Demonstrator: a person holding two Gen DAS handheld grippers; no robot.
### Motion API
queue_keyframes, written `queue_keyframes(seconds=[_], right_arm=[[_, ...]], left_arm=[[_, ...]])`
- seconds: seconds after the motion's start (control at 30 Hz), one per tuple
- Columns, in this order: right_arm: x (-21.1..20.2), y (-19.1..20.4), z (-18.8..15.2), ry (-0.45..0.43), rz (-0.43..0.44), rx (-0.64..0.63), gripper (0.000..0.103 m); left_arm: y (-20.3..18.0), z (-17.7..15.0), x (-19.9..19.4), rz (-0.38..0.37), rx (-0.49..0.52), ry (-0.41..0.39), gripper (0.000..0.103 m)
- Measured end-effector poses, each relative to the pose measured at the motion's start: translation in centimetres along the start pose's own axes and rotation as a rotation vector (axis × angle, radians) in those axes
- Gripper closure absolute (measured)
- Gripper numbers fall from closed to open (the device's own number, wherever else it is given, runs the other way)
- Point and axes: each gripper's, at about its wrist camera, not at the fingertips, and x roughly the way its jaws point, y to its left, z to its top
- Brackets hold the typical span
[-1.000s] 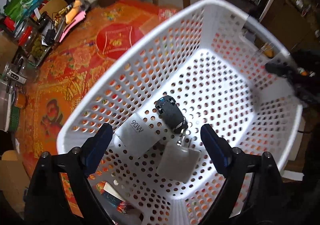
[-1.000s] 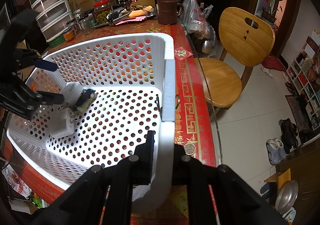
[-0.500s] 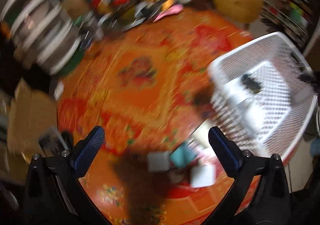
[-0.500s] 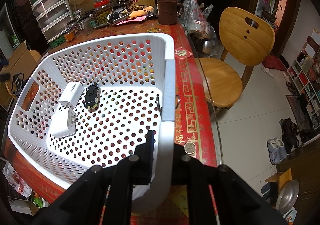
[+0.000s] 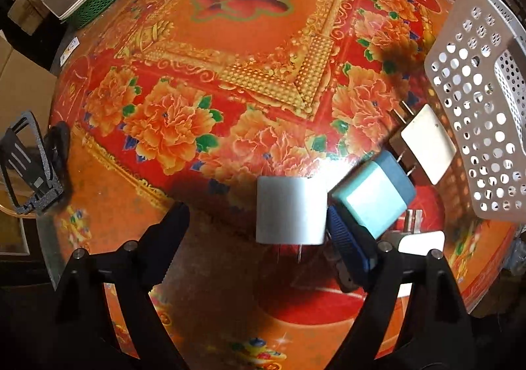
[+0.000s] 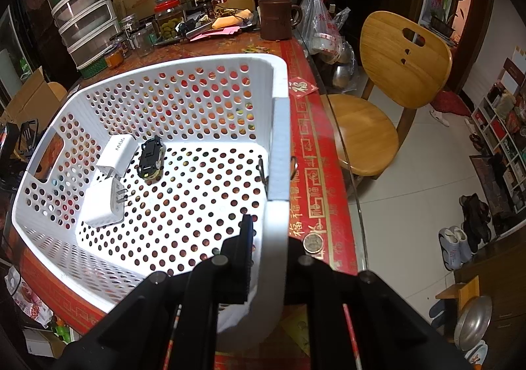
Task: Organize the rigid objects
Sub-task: 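Return the left tool and grasp another white charger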
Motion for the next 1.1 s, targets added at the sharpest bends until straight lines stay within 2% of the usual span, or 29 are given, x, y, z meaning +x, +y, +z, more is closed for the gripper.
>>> queue_keyframes(seconds=[0.3, 0.37, 0.47, 0.53, 0.6, 1.1], right_arm=[[0.1, 0.2, -0.1, 0.000, -0.002, -0.003, 0.094], [0.1, 0.1, -0.1, -0.001, -0.002, -0.002, 0.094], [0.1, 0.2, -0.1, 0.000, -0.003, -0.003, 0.094], [0.1, 0.2, -0.1, 0.000, -0.003, -0.003, 0.094], [0.1, 0.1, -0.1, 0.000, -0.002, -0.003, 0.094], [0.1, 0.3, -0.3, 0.002, -0.008, -0.007, 0.094]], left_arm=[[-0.7, 0.5, 0.4, 0.005, -0.008, -0.007, 0.021], [-0.7, 0.5, 0.4, -0.005, -0.019, -0.008, 0.025], [-0.7, 0.4, 0.7, -0.024, -0.024, -0.007, 0.038], [-0.5, 0.3, 0.6, -0.056, -0.039, -0.009, 0.055], [-0.6, 0.2, 0.5, -0.065, -0.040, -0.016, 0.062], [-0.5, 0.0, -2.4, -0.019, -0.055, -0.095, 0.062]])
